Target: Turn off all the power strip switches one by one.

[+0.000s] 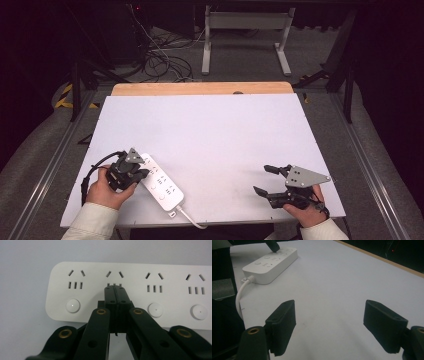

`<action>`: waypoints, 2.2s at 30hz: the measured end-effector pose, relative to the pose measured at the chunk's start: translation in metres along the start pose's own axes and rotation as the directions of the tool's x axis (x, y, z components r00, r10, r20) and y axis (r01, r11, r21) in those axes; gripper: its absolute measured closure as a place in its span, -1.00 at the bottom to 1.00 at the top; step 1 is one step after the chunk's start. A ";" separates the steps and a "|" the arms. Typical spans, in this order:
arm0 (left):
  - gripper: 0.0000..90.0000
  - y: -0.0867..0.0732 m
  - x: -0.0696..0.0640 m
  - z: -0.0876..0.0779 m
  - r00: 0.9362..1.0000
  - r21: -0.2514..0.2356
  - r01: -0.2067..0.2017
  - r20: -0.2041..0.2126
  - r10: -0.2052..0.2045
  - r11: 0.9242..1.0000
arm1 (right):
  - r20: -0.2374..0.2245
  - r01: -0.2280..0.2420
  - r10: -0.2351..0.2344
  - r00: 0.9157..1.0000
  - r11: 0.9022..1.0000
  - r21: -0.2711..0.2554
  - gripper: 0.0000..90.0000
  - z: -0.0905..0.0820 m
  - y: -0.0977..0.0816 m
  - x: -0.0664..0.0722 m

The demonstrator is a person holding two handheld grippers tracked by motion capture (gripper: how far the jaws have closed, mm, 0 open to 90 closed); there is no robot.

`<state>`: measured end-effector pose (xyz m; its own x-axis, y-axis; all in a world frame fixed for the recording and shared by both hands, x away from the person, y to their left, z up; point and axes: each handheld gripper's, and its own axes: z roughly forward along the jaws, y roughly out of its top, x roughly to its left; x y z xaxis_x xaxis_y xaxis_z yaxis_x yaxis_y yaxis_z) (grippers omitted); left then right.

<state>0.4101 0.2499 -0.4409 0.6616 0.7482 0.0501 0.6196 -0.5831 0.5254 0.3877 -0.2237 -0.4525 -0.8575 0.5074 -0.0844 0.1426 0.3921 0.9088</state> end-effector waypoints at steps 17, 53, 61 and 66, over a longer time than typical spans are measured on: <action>1.00 -0.002 -0.001 0.001 0.999 0.015 0.003 -0.039 -0.003 1.000 | -0.001 0.004 -0.004 1.000 1.000 -0.007 -0.41 -0.001 0.000 0.000; 1.00 -0.004 0.009 -0.030 0.997 -0.166 0.071 -0.021 -0.076 0.984 | -0.003 0.002 -0.002 1.000 1.000 -0.006 -0.42 0.000 0.000 0.000; 1.00 -0.002 0.008 -0.026 0.997 -0.141 0.048 -0.050 -0.055 0.989 | -0.002 -0.002 0.002 1.000 1.000 -0.004 -0.42 0.000 0.000 0.001; 1.00 -0.001 0.014 -0.022 0.996 -0.117 0.043 -0.074 -0.052 0.992 | -0.004 0.000 0.000 1.000 1.000 -0.003 -0.42 0.000 0.000 0.000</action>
<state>0.4092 0.2679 -0.4226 0.5955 0.7988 0.0854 0.5940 -0.5094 0.6227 0.3879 -0.2236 -0.4527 -0.8597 0.5041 -0.0825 0.1410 0.3895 0.9102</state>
